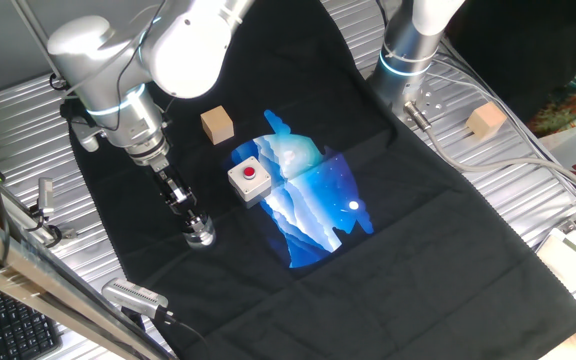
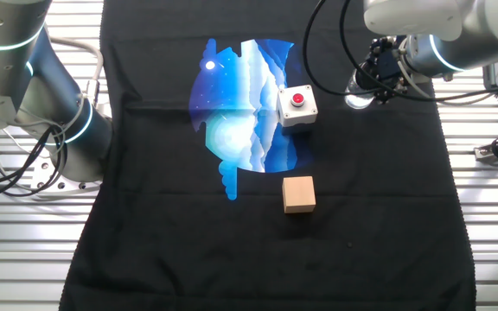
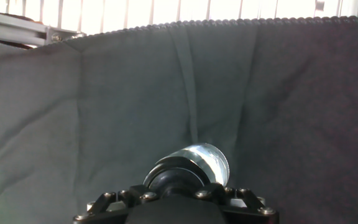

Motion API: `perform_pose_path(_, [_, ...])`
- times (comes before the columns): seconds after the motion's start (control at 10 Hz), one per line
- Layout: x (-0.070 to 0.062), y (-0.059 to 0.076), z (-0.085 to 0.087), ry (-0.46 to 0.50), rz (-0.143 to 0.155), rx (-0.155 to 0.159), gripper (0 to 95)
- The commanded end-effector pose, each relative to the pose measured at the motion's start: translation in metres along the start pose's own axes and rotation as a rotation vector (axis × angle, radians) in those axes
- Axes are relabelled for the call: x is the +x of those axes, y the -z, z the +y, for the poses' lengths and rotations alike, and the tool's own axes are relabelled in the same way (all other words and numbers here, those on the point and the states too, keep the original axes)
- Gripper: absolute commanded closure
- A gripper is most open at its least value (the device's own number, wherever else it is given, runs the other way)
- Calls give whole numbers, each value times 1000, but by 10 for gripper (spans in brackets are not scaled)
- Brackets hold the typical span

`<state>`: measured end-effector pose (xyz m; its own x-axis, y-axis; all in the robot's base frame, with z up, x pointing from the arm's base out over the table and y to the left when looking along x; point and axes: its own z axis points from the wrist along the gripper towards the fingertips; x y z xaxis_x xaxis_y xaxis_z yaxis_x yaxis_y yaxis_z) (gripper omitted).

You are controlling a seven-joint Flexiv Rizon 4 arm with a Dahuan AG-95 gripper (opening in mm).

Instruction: Screw the lid onto the jar

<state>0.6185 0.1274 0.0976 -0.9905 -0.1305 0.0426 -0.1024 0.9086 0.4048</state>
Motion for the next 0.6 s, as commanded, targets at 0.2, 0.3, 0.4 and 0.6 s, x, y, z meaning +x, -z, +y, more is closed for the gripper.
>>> perform_pose_path(0.2, [0, 0, 0, 7, 1, 7, 950])
perform_pose_path(0.3, [0, 0, 0, 8, 2, 11, 950])
perform_pose_path(0.4, [0, 0, 0, 10, 2, 12, 950])
perform_pose_path(0.6, [0, 1, 1, 13, 4, 18, 950])
